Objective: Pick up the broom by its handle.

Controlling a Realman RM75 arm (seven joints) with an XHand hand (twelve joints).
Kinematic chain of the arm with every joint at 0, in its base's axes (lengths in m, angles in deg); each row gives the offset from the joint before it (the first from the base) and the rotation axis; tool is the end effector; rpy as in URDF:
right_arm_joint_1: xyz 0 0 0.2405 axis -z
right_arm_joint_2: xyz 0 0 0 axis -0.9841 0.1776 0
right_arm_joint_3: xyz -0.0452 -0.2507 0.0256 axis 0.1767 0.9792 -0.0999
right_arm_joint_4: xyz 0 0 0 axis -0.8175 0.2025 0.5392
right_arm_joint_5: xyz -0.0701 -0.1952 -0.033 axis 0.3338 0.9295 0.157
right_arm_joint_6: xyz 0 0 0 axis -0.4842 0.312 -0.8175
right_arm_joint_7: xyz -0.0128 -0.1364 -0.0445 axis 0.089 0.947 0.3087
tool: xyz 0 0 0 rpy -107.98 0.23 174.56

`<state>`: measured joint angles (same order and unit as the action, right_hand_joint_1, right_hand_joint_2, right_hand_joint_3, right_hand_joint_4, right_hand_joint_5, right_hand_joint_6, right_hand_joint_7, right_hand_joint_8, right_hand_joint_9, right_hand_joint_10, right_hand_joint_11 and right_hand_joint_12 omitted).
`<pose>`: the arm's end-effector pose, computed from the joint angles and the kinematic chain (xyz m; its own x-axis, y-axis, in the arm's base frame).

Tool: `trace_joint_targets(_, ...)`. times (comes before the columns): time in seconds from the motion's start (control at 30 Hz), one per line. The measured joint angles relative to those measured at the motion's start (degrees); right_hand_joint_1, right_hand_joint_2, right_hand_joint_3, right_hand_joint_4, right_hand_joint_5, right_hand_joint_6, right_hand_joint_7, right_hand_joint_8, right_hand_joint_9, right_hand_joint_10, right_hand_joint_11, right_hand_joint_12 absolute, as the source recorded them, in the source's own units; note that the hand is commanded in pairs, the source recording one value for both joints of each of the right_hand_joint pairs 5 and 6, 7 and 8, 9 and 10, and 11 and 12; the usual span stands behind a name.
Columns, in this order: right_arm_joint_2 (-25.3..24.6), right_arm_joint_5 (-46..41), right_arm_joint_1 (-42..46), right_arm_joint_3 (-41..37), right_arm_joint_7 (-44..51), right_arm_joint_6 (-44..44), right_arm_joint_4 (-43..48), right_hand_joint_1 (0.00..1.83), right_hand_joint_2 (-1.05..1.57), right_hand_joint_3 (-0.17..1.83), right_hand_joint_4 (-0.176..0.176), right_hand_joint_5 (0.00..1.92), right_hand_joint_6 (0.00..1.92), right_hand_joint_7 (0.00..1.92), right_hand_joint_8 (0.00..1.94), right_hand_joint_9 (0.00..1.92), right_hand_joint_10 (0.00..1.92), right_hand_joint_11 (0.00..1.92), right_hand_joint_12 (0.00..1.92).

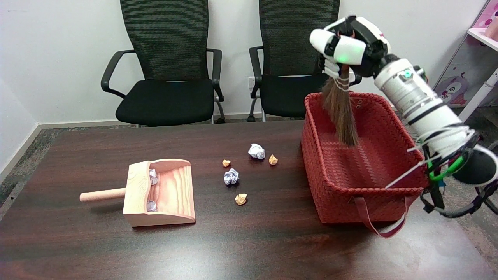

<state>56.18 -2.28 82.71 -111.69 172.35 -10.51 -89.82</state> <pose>-0.0886 -0.3257 0.3794 0.2786 0.0000 0.9604 -0.9048 -0.3353 0.2625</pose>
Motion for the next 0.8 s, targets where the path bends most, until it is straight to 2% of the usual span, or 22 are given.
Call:
trace_joint_targets(0.43,2.9,-10.7,-11.2,1.5,3.5,11.3,-4.4,0.89,0.80,1.36,0.151,1.92,1.92,1.92,1.92,1.92,1.92,1.92,1.92)
trace_joint_targets(0.57,3.3,-13.1,-16.2,4.5,4.0,13.3,-5.0,0.87,0.81,1.35,0.158,1.92,1.92,1.92,1.92,1.92,1.92,1.92,1.92)
trace_joint_targets(0.8,3.3,-16.5,-28.1,15.5,4.6,14.7,-5.1,0.87,0.82,1.36,0.167,1.92,1.92,1.92,1.92,1.92,1.92,1.92,1.92)
